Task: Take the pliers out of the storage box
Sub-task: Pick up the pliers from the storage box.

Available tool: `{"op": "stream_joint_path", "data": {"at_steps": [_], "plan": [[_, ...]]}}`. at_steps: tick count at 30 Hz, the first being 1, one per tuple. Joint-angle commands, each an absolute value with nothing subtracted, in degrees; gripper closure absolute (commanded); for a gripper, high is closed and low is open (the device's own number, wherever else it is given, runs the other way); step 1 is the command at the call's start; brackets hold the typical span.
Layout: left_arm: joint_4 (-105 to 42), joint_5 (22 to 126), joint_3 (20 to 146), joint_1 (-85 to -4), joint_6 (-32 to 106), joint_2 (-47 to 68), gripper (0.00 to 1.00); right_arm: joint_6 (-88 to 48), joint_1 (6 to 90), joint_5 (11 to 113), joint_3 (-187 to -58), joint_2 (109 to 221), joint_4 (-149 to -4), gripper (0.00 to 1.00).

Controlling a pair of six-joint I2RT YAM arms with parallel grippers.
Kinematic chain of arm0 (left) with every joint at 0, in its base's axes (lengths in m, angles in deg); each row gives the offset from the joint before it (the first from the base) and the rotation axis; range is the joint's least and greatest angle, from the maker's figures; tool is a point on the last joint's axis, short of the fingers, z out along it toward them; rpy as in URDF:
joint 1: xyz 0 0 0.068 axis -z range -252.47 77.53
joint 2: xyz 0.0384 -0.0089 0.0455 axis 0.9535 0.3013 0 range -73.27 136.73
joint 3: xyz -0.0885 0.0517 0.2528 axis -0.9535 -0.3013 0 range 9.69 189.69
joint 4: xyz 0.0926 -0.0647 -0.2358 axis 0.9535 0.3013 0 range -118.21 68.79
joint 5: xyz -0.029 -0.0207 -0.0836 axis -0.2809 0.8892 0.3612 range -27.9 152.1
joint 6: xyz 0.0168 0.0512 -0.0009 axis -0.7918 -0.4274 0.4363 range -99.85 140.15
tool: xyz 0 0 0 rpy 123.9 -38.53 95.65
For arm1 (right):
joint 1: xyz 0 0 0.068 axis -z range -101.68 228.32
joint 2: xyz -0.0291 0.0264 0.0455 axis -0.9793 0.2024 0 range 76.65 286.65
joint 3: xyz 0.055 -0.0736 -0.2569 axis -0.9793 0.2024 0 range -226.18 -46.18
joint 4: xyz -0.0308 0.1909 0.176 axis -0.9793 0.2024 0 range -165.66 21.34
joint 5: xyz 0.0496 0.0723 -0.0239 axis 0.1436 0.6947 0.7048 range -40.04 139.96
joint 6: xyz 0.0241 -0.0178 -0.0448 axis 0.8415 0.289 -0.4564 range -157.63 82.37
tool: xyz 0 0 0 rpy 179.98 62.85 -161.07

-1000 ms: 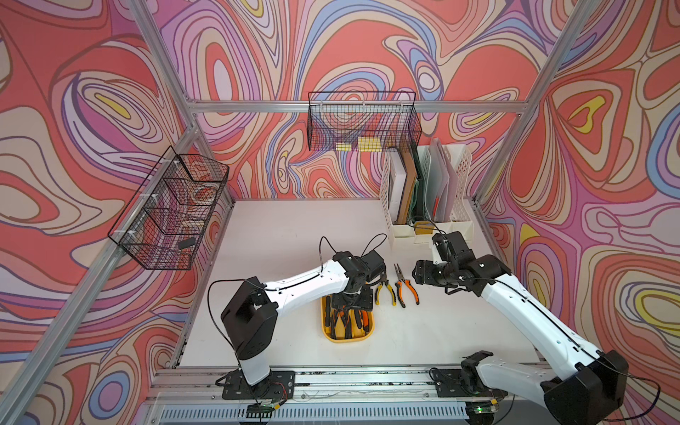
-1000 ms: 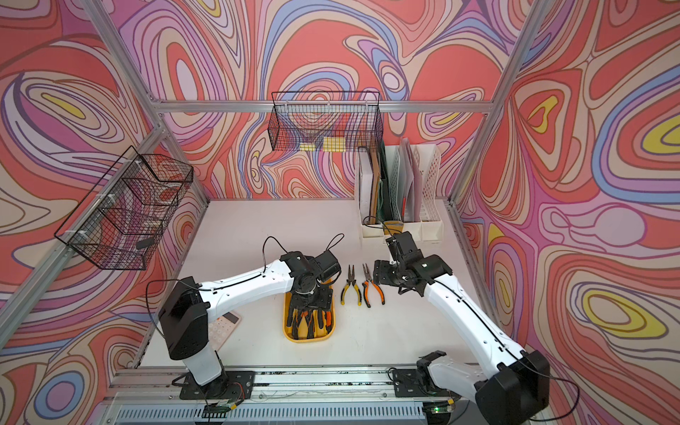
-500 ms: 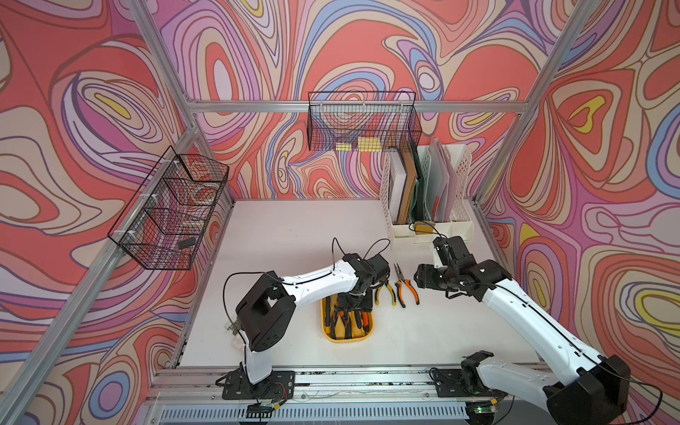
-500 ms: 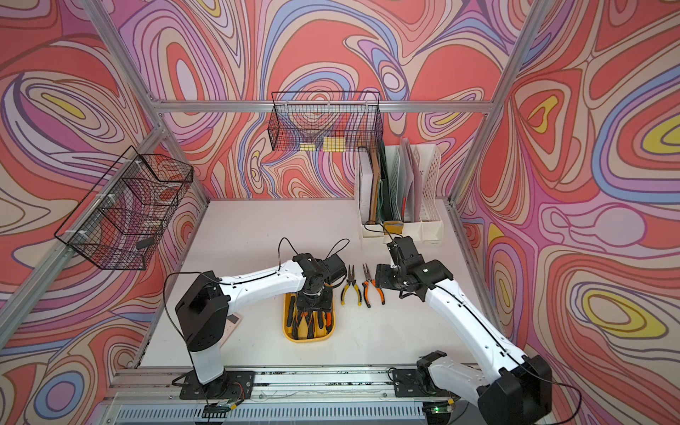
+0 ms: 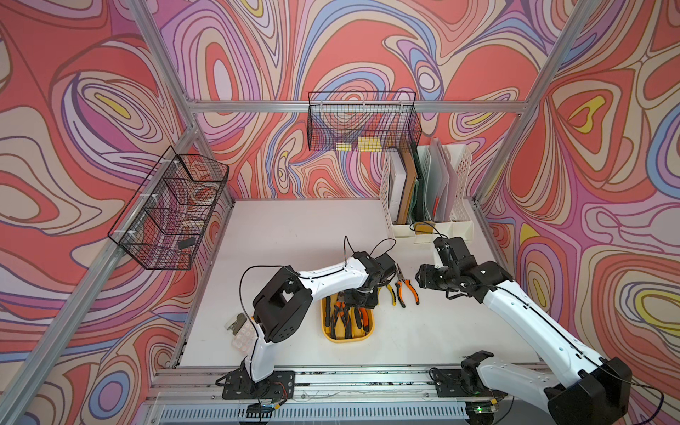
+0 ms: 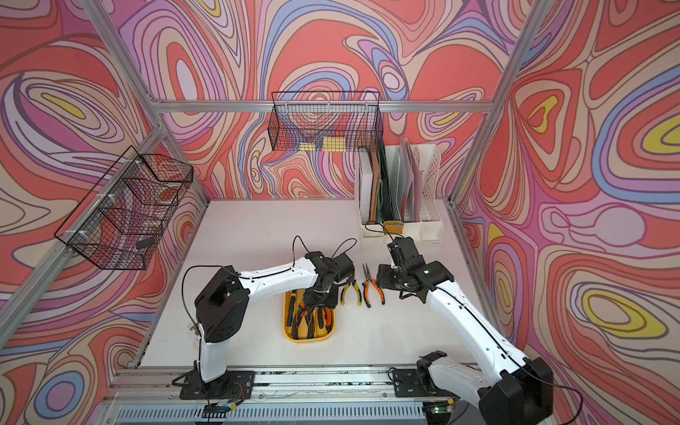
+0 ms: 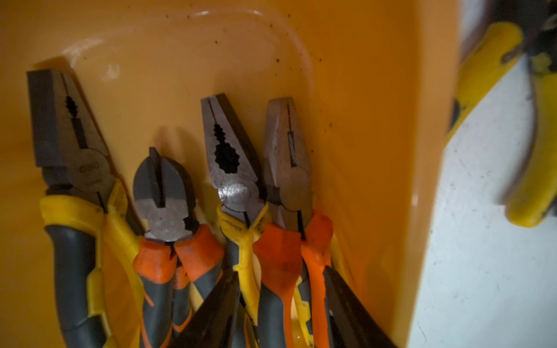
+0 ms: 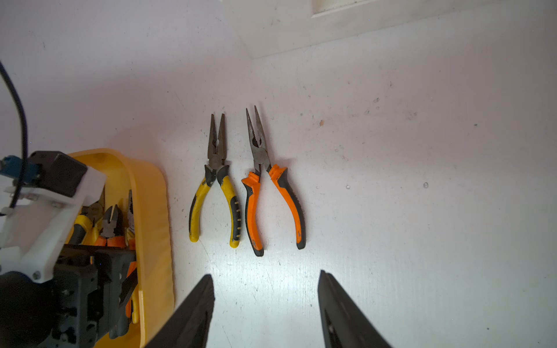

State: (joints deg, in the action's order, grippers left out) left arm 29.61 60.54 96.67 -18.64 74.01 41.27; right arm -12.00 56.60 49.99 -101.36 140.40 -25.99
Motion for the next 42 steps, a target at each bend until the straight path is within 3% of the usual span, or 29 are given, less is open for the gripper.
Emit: {"op": "stream_joint_path", "data": {"at_steps": [1, 16, 24, 42], "plan": [[31.1, 58.9, 97.8, -18.3, 74.3, 42.5, 0.56, -11.9, 56.9, 49.5, -100.6, 139.5, -26.8, 0.43], [31.4, 57.5, 97.8, -18.3, 74.1, 43.1, 0.74, -12.2, 56.9, 49.3, -99.8, 139.0, -26.9, 0.45], [32.2, 56.5, 98.0, -18.3, 74.2, 42.4, 1.00, -12.5, 56.9, 49.2, -99.9, 138.8, -26.6, 0.45], [38.8, 49.3, 105.4, -18.3, 68.0, 33.4, 1.00, -12.8, 56.9, 47.8, -101.0, 138.8, -26.5, 0.46]]}}
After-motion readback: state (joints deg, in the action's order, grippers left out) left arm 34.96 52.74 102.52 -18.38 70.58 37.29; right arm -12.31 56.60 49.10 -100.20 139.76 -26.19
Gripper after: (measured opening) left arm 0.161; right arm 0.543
